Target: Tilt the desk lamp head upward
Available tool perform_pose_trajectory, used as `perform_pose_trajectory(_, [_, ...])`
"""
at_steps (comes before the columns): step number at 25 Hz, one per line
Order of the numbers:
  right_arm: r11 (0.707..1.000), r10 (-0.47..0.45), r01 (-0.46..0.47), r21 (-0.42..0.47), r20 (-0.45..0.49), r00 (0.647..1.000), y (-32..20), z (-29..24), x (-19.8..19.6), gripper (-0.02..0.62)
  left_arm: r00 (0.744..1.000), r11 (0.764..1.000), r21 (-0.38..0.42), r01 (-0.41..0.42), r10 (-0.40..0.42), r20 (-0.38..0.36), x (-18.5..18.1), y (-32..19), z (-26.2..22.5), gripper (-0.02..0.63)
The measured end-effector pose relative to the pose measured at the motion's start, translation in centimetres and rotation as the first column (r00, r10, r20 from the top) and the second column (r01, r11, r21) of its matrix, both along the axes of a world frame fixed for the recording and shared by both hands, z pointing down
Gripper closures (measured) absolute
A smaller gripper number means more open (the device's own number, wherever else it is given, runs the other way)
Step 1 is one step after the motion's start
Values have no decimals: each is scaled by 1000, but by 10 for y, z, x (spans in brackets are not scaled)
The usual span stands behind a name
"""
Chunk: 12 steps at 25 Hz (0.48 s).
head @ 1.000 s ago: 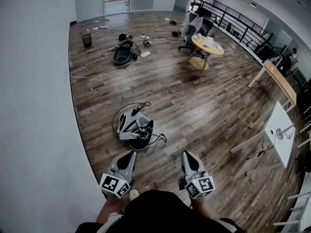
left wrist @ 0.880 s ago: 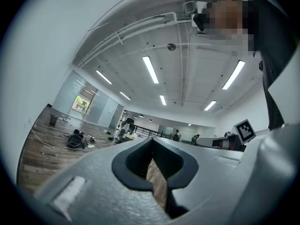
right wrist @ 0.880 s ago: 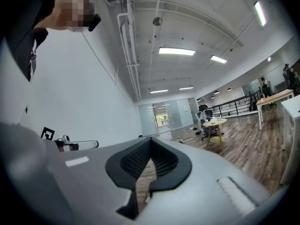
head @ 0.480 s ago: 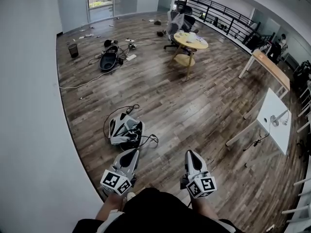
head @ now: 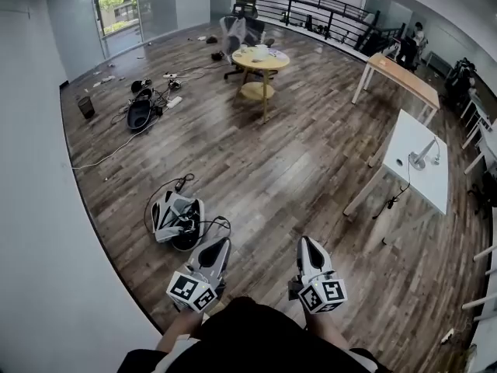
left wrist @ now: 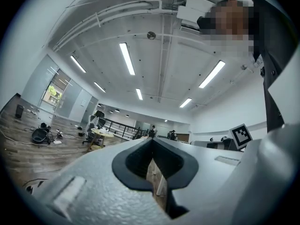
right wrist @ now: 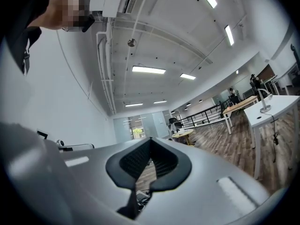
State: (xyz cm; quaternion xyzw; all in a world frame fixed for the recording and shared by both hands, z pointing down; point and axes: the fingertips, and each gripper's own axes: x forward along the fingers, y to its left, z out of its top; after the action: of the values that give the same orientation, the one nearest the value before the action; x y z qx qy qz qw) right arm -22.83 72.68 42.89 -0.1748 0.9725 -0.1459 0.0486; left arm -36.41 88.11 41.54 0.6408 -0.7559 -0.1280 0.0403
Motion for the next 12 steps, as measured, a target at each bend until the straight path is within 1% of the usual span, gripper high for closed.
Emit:
perform_pose_trajectory(7, [994,111,-111,-21,7,994,-32,11,66,592,993,993,-2,-121,121,9,48,-54,2,606])
perform_pose_trajectory(12, [979,204,-204,-21,11,979,-52,13,114,592,977,976,-26,-215,215,-2,81,-96,6,607])
